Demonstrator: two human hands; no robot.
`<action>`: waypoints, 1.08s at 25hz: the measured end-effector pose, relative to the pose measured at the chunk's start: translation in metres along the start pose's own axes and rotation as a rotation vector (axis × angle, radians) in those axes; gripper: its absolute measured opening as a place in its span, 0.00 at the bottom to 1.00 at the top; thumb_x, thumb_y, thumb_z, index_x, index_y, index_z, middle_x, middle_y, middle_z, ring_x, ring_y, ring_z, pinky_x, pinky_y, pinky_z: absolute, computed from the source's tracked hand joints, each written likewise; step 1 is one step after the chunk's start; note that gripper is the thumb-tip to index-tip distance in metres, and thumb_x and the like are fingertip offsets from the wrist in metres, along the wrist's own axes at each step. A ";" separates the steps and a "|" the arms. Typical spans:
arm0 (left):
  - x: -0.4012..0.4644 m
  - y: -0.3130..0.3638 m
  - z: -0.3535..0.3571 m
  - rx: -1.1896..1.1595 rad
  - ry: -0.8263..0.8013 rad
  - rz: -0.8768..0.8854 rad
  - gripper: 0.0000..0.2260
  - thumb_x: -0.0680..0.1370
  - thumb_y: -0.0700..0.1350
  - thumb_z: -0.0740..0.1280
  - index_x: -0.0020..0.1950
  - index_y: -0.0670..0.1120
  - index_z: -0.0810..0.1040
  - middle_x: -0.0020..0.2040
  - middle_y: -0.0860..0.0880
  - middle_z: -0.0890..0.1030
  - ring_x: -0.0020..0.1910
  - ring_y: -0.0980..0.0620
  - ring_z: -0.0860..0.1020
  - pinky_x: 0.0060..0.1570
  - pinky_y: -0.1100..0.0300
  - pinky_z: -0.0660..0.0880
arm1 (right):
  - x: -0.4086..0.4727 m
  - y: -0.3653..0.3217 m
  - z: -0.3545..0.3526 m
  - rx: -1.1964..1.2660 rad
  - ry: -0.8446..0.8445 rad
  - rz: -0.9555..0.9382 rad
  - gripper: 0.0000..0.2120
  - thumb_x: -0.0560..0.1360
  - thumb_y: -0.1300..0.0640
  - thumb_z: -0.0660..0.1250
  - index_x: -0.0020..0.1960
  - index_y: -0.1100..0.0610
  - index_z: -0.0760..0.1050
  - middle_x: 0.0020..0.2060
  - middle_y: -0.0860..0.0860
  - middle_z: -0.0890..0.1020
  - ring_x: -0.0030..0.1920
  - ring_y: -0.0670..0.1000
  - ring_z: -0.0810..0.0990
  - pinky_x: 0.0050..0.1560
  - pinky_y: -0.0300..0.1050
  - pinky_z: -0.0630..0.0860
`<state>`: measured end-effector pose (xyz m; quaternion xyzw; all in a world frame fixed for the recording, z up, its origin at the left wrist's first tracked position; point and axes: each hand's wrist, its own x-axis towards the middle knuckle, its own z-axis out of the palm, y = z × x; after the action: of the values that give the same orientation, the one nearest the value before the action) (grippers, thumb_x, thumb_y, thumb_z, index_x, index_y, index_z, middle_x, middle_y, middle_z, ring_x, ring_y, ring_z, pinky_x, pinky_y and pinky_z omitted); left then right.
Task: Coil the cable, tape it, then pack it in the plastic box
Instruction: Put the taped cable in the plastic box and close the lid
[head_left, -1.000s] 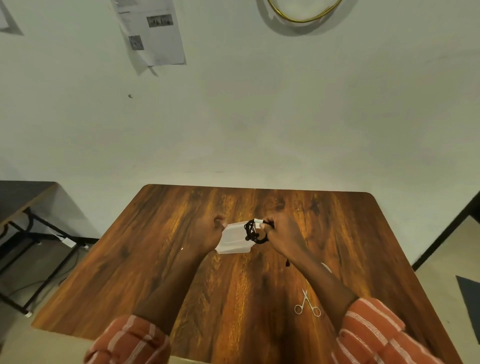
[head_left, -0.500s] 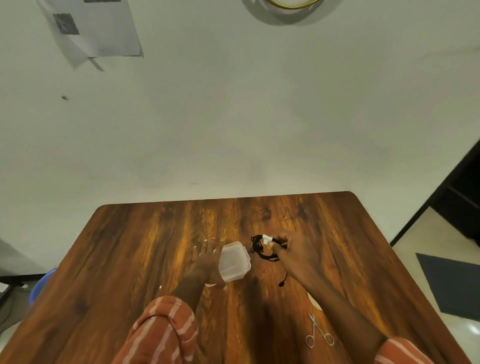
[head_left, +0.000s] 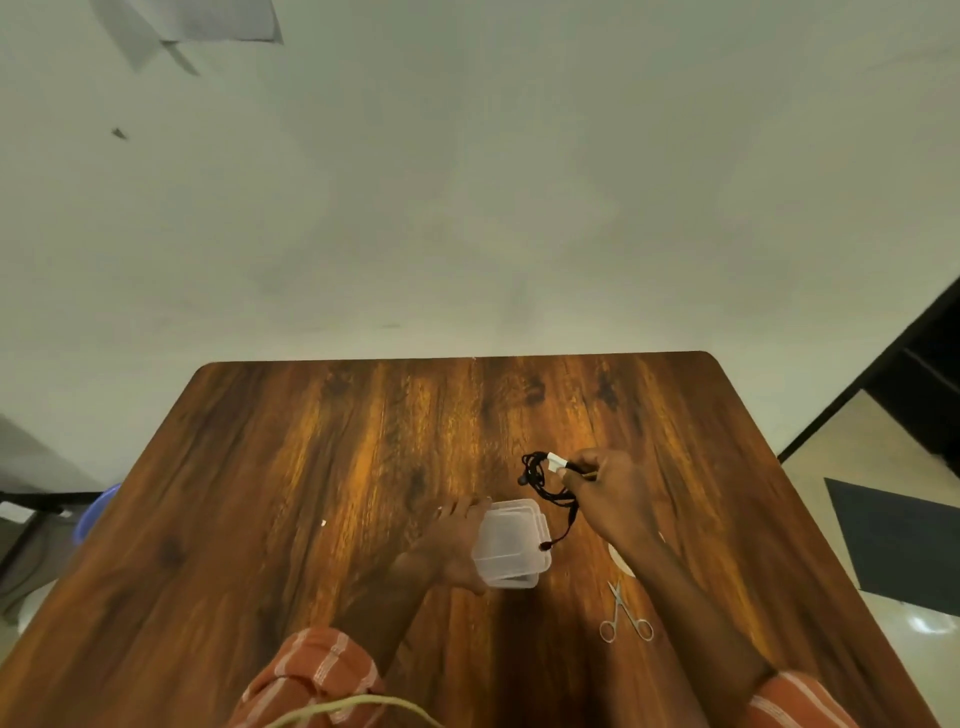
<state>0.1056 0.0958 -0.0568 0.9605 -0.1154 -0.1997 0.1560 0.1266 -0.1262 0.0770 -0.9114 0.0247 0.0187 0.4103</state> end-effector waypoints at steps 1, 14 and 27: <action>-0.005 0.006 0.000 -0.048 0.011 -0.007 0.55 0.58 0.64 0.77 0.77 0.50 0.52 0.74 0.49 0.63 0.71 0.46 0.63 0.70 0.45 0.66 | -0.003 0.000 0.000 -0.001 -0.006 -0.020 0.06 0.74 0.57 0.71 0.50 0.55 0.85 0.37 0.45 0.84 0.36 0.42 0.81 0.33 0.35 0.71; -0.105 -0.042 -0.048 -0.417 0.537 -0.664 0.42 0.64 0.65 0.75 0.71 0.50 0.65 0.70 0.46 0.70 0.65 0.43 0.72 0.62 0.43 0.73 | -0.012 0.003 0.061 0.307 -0.237 -0.161 0.07 0.74 0.60 0.72 0.51 0.52 0.85 0.42 0.44 0.86 0.43 0.42 0.84 0.44 0.40 0.81; -0.114 -0.003 -0.077 -0.999 0.350 -0.488 0.14 0.70 0.55 0.73 0.51 0.50 0.82 0.50 0.46 0.84 0.47 0.46 0.84 0.49 0.45 0.82 | 0.000 0.068 0.131 -0.350 -0.343 -0.162 0.16 0.75 0.51 0.67 0.60 0.56 0.80 0.54 0.54 0.85 0.53 0.54 0.83 0.53 0.48 0.80</action>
<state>0.0365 0.1504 0.0490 0.7878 0.2450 -0.0982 0.5565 0.1202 -0.0731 -0.0607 -0.9510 -0.1219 0.1443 0.2447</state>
